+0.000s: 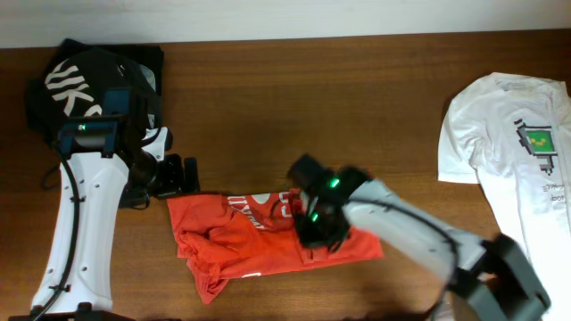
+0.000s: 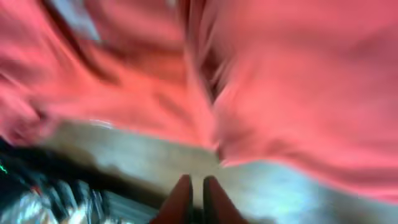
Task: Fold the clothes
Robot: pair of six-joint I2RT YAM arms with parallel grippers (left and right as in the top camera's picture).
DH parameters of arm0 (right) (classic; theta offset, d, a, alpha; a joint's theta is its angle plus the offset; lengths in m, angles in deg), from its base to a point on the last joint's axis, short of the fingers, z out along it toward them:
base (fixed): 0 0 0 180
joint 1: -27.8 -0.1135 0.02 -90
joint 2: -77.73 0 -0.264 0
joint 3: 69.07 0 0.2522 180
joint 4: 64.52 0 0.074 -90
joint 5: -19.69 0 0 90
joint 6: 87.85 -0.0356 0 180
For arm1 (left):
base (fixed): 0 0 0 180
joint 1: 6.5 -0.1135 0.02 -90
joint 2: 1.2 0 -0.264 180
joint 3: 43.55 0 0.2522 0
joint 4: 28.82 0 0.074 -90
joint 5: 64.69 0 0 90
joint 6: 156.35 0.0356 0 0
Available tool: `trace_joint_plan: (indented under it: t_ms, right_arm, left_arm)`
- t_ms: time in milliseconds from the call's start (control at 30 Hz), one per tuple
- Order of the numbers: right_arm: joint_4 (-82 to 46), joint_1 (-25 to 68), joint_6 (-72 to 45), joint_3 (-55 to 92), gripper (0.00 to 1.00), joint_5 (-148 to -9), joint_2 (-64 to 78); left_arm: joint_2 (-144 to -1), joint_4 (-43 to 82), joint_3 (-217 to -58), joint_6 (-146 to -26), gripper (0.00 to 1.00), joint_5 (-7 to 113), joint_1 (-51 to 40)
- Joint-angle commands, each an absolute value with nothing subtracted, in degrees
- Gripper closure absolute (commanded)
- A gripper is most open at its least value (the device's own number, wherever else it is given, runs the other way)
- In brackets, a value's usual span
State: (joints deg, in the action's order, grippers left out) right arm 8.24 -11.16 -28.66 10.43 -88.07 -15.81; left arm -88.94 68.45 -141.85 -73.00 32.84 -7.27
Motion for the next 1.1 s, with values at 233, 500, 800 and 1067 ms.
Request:
trace_joint_plan:
  t_ms: [233,500,800,1067]
  right_arm:
    - [-3.39,-3.82,-25.75,7.89,0.91,-88.79,-25.65]
    - [-4.19,-10.55,-28.40,10.95,0.93,-90.63,-30.48]
    - [13.51,2.21,-20.92,22.12,0.48,-84.75,-26.28]
    - [-10.58,-12.74,-27.94,12.72,0.49,-90.58,-29.91]
  left_arm:
    - [-89.25,68.56,-141.78,-72.48,0.01,33.05,-7.36]
    - [-89.25,68.54,-141.78,-72.48,0.01,33.05,-7.36]
    - [-89.25,68.51,-141.78,-72.48,0.01,33.05,-7.36]
    - [-89.25,68.45,-141.78,-72.48,0.01,33.05,-7.36]
